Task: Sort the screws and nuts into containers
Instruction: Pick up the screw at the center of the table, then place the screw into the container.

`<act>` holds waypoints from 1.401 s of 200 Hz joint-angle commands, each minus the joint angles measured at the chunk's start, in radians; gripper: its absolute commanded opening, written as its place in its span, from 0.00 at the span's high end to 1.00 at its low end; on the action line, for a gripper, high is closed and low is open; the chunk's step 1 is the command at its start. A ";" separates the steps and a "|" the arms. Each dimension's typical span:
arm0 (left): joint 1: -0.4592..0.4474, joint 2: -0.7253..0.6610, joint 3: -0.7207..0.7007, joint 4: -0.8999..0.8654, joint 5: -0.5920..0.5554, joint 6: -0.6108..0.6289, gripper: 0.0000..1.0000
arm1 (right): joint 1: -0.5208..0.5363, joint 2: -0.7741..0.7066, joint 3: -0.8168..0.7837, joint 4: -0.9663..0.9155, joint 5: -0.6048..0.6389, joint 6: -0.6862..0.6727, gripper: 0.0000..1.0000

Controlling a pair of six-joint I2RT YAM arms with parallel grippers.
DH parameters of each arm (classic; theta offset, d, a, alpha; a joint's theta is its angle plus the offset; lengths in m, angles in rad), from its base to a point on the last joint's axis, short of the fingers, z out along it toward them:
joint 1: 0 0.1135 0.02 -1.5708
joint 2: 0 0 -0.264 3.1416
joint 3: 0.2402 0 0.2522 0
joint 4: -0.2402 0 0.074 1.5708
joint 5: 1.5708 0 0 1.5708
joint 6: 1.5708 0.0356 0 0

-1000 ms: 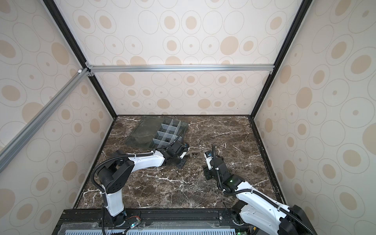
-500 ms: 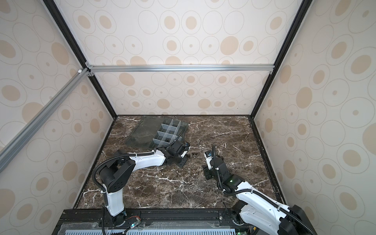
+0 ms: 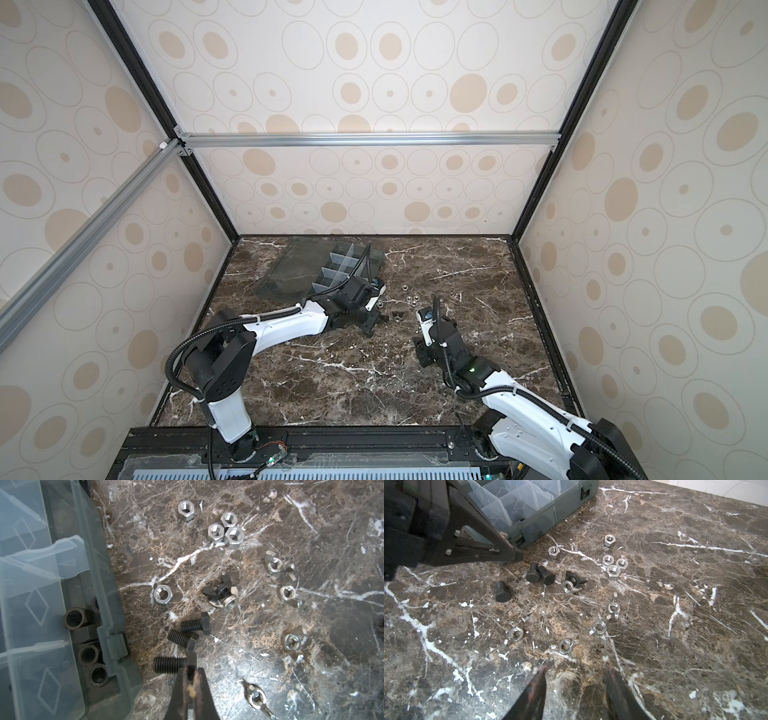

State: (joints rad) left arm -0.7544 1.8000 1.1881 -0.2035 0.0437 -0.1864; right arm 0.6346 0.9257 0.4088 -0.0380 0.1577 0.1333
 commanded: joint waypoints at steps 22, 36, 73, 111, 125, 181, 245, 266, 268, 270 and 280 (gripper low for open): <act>0.074 -0.118 -0.017 0.014 0.023 -0.028 1.00 | 0.007 0.006 -0.008 0.006 0.005 -0.006 0.52; 0.110 -0.130 -0.005 -0.004 0.015 -0.022 1.00 | 0.008 0.006 -0.007 0.006 0.005 -0.008 0.52; 0.253 -0.087 0.062 -0.048 0.042 -0.029 1.00 | 0.007 0.010 -0.007 0.007 -0.001 -0.009 0.52; 0.322 0.024 0.167 -0.092 -0.033 0.021 1.00 | 0.008 0.016 -0.004 0.006 -0.007 -0.012 0.52; 0.332 0.051 0.195 -0.094 -0.037 0.031 1.00 | 0.009 0.016 -0.004 0.007 -0.007 -0.012 0.52; 0.334 0.139 0.233 -0.041 -0.008 0.074 0.93 | 0.009 0.027 0.000 0.007 -0.006 -0.011 0.51; 0.322 0.026 0.199 -0.051 0.031 0.050 0.69 | 0.009 0.039 0.005 0.004 -0.009 -0.012 0.51; 0.261 -0.079 0.093 -0.039 0.055 0.049 0.64 | 0.009 0.036 0.004 0.006 -0.047 -0.028 0.51; 0.252 -0.087 0.084 -0.040 0.053 0.048 0.64 | 0.009 0.036 0.004 0.006 -0.053 -0.031 0.51; 0.244 -0.096 0.073 -0.040 0.053 0.049 0.64 | 0.010 0.036 0.003 0.007 -0.058 -0.034 0.51; 0.202 -0.135 0.020 -0.040 0.054 0.050 0.62 | 0.012 0.036 0.004 0.009 -0.074 -0.039 0.51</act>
State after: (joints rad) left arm -0.4587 1.7729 1.2900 -0.2436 0.0696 -0.1413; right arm 0.6350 0.9596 0.4088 -0.0372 0.1318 0.1219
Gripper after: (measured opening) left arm 0.360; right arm 0.486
